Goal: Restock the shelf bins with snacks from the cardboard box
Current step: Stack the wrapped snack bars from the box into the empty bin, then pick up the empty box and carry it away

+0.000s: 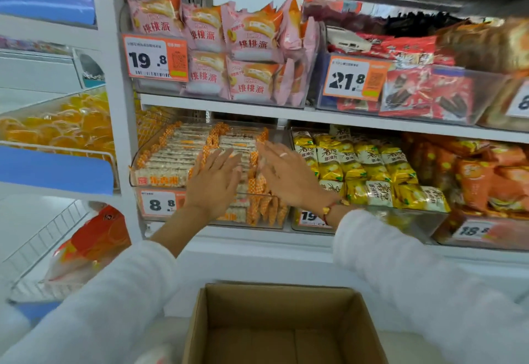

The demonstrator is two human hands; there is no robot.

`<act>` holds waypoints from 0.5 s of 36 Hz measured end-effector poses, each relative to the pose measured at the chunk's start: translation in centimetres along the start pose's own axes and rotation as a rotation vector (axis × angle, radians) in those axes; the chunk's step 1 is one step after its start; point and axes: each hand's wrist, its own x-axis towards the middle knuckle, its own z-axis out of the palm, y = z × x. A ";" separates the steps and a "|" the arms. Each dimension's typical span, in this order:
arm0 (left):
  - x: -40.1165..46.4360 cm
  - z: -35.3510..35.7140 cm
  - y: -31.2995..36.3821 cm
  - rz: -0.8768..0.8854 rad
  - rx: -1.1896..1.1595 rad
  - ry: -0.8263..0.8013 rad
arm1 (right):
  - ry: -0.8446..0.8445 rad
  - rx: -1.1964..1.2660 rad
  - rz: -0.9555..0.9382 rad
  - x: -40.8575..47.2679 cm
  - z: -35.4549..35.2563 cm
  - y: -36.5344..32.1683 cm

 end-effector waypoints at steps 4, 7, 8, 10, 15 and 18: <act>-3.5 -1.2 1.8 0.098 -0.166 0.204 | 0.078 0.022 -0.111 -6.9 -0.8 -0.1; -5.9 -1.2 2.2 0.130 -0.139 0.105 | -0.082 0.023 0.026 -12.4 0.1 1.1; -6.6 -1.2 2.3 0.139 -0.115 0.074 | -0.125 0.021 0.073 -13.8 0.4 1.5; -7.8 -1.4 2.5 0.094 -0.094 0.019 | -0.195 0.026 0.160 -16.3 1.2 2.4; -9.8 -0.9 2.5 -0.060 -0.122 -0.084 | -0.290 0.052 0.308 -21.7 3.1 4.6; -10.8 1.1 1.9 -0.178 -0.178 -0.258 | -0.346 0.008 0.398 -24.7 5.2 6.9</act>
